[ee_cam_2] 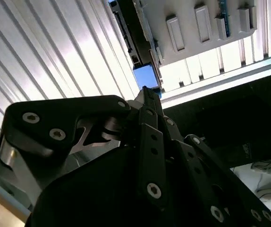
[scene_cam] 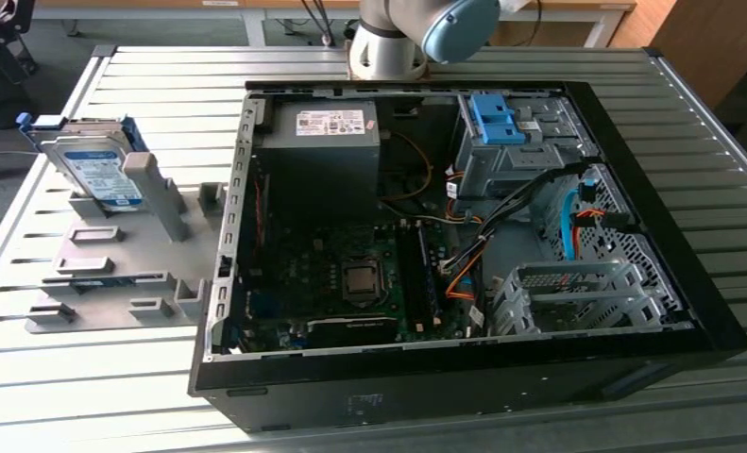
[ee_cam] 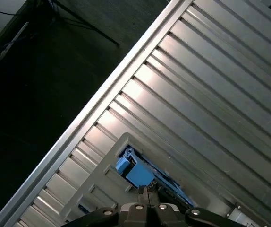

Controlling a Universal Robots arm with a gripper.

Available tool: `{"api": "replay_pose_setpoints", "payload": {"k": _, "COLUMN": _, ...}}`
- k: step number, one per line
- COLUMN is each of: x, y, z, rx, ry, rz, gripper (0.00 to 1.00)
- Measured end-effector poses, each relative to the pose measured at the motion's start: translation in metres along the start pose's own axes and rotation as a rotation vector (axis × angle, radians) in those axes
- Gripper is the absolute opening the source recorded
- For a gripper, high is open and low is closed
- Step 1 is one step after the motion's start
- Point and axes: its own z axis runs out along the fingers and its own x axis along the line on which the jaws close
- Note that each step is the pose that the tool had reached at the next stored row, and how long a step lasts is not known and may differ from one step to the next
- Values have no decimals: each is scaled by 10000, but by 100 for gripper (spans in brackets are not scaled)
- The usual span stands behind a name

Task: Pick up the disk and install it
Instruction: 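Pick up the disk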

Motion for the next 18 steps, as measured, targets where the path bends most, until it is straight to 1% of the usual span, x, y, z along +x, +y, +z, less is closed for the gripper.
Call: {"api": "replay_pose_setpoints", "payload": {"k": 18, "x": 1, "y": -3, "z": 56, "rx": -80, "ry": 145, "rz": -3265, "gripper": 11}}
